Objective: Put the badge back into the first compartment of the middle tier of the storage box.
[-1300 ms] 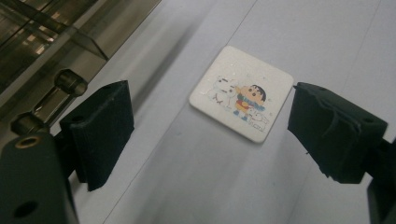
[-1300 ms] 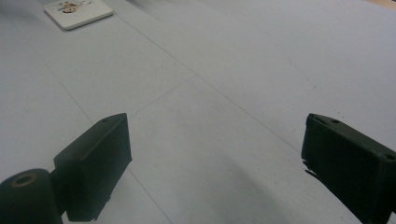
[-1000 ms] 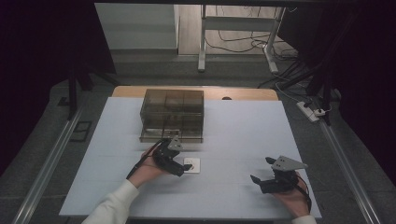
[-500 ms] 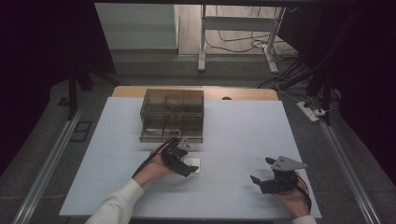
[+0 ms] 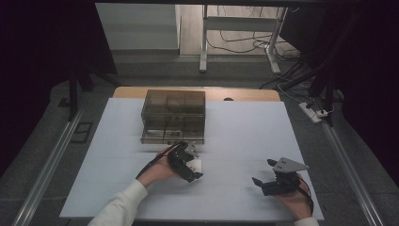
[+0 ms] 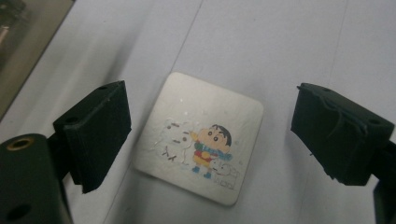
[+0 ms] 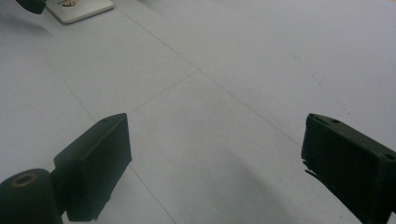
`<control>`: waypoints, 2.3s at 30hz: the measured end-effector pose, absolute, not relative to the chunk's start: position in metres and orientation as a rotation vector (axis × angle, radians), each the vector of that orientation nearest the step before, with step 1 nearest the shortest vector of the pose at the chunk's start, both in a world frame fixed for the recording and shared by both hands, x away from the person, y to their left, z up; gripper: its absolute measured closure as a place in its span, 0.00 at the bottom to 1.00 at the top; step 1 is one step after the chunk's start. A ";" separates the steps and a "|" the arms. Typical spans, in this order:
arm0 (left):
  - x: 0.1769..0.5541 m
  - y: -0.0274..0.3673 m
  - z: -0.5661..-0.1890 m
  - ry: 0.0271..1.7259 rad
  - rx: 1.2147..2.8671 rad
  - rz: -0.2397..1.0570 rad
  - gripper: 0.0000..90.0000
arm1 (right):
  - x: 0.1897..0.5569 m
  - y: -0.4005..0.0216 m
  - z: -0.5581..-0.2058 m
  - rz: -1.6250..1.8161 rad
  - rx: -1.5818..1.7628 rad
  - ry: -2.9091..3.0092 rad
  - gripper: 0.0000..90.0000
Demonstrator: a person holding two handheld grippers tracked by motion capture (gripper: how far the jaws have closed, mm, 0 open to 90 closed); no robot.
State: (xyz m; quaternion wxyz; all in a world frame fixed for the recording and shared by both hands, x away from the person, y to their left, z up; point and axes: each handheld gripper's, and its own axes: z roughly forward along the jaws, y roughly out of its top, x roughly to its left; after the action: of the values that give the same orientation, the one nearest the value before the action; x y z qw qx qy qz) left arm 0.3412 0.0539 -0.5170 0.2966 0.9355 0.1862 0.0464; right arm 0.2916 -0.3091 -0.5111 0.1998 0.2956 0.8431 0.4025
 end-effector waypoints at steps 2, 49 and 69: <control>0.342 0.053 -0.518 0.481 2.499 0.116 0.14 | 0.292 -0.309 -0.511 1.124 0.825 2.359 0.09; 0.336 0.054 -0.508 0.466 2.473 0.121 0.37 | 0.291 -0.308 -0.512 1.116 0.819 2.364 0.09; 0.336 0.063 -0.494 0.489 2.414 0.153 0.37 | 0.291 -0.309 -0.512 1.114 0.818 2.365 0.09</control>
State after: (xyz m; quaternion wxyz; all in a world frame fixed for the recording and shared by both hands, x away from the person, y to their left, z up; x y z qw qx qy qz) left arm 0.3360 0.0632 -0.4941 0.3305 0.9232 0.1871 0.0585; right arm 0.2913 -0.3086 -0.5116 0.2001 0.2928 0.8459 0.3984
